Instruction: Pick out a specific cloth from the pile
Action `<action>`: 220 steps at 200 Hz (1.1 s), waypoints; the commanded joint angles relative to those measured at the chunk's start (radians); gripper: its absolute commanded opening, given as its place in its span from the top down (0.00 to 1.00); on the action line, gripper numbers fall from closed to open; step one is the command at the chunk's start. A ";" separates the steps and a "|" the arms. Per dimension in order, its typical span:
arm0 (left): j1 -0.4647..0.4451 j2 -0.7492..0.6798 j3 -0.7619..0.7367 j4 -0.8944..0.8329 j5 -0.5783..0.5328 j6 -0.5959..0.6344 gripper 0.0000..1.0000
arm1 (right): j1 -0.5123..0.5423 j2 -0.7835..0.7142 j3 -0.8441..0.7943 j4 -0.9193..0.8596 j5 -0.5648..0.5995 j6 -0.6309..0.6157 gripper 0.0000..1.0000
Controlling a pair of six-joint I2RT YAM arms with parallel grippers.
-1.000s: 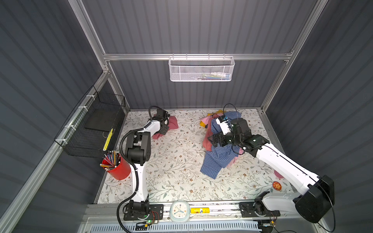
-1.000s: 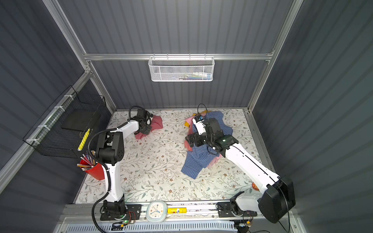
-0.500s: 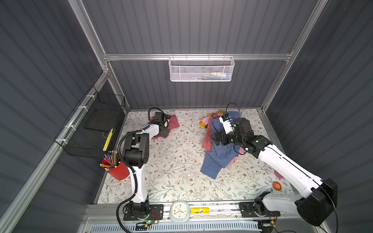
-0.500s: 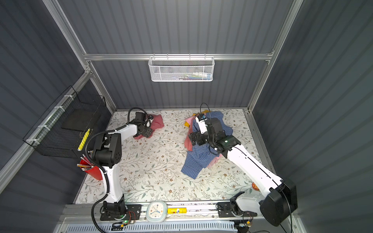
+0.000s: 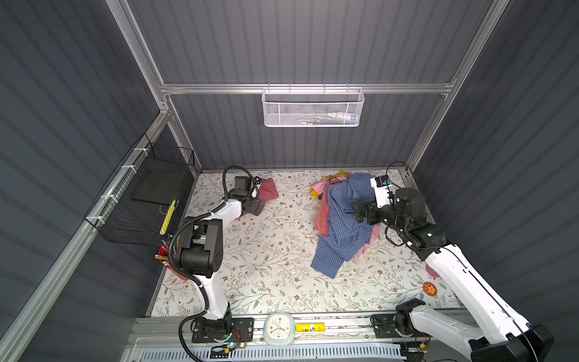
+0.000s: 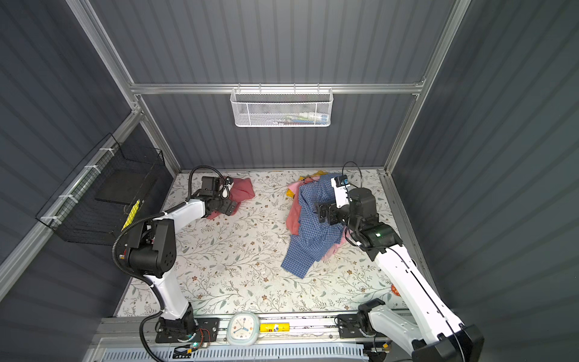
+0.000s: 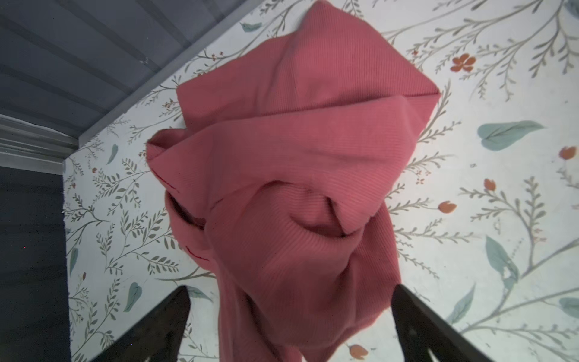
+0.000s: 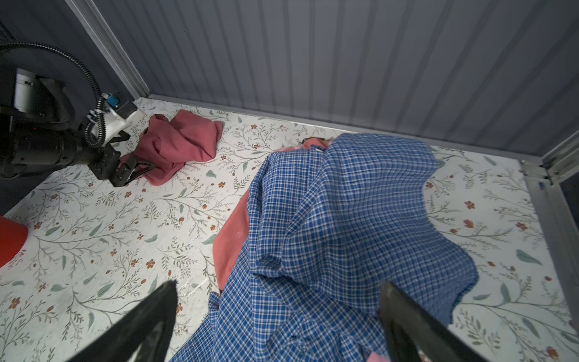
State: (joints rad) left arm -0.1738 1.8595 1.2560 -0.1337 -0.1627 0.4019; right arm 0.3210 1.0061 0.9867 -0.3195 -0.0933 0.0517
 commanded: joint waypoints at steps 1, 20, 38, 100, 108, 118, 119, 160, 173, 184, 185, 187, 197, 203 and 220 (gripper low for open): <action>0.004 -0.067 -0.051 0.075 0.009 -0.062 0.00 | -0.038 -0.031 -0.022 0.040 -0.043 -0.054 0.01; 0.004 -0.100 -0.077 0.104 0.015 -0.102 0.00 | -0.076 -0.047 -0.024 0.044 -0.069 -0.069 0.01; 0.003 -0.136 -0.095 0.115 0.030 -0.133 0.00 | -0.117 -0.061 -0.023 0.033 -0.088 -0.104 0.01; -0.035 -0.301 -0.228 0.197 0.052 -0.273 0.00 | -0.372 -0.093 -0.073 0.050 -0.231 -0.141 0.01; -0.044 -0.324 -0.247 0.206 0.045 -0.289 0.00 | -0.399 -0.095 -0.093 0.069 -0.230 -0.133 0.01; -0.054 -0.353 -0.273 0.220 0.034 -0.311 0.00 | -0.425 -0.099 -0.124 0.101 -0.269 -0.120 0.01; -0.054 -0.356 -0.277 0.221 0.033 -0.313 0.00 | -0.426 -0.099 -0.126 0.105 -0.269 -0.120 0.01; -0.078 -0.464 -0.404 0.280 0.019 -0.401 0.00 | -0.468 -0.118 -0.317 0.317 -0.176 -0.059 0.01; -0.079 -0.502 -0.443 0.291 0.015 -0.423 0.00 | -0.471 -0.120 -0.372 0.379 -0.141 -0.049 0.01; -0.082 -0.534 -0.474 0.296 0.002 -0.437 0.00 | -0.470 -0.117 -0.414 0.437 -0.111 -0.036 0.01; -0.082 -0.537 -0.475 0.296 0.001 -0.439 0.00 | -0.471 -0.117 -0.418 0.442 -0.108 -0.034 0.01; -0.081 -0.543 -0.481 0.296 -0.002 -0.442 0.00 | -0.470 -0.118 -0.425 0.452 -0.104 -0.032 0.01; -0.082 -0.569 -0.504 0.296 -0.017 -0.454 0.00 | -0.470 -0.119 -0.470 0.507 -0.083 -0.019 0.01; -0.082 -0.585 -0.519 0.298 -0.023 -0.460 0.00 | -0.471 -0.120 -0.495 0.540 -0.072 -0.011 0.01; -0.082 -0.624 -0.559 0.310 -0.036 -0.479 0.00 | -0.471 -0.117 -0.566 0.649 -0.038 0.015 0.01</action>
State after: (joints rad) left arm -0.2543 1.2911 0.7429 0.1375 -0.1623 -0.0208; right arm -0.1444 0.8967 0.4931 0.1188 -0.2047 0.0143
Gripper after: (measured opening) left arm 0.999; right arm 0.991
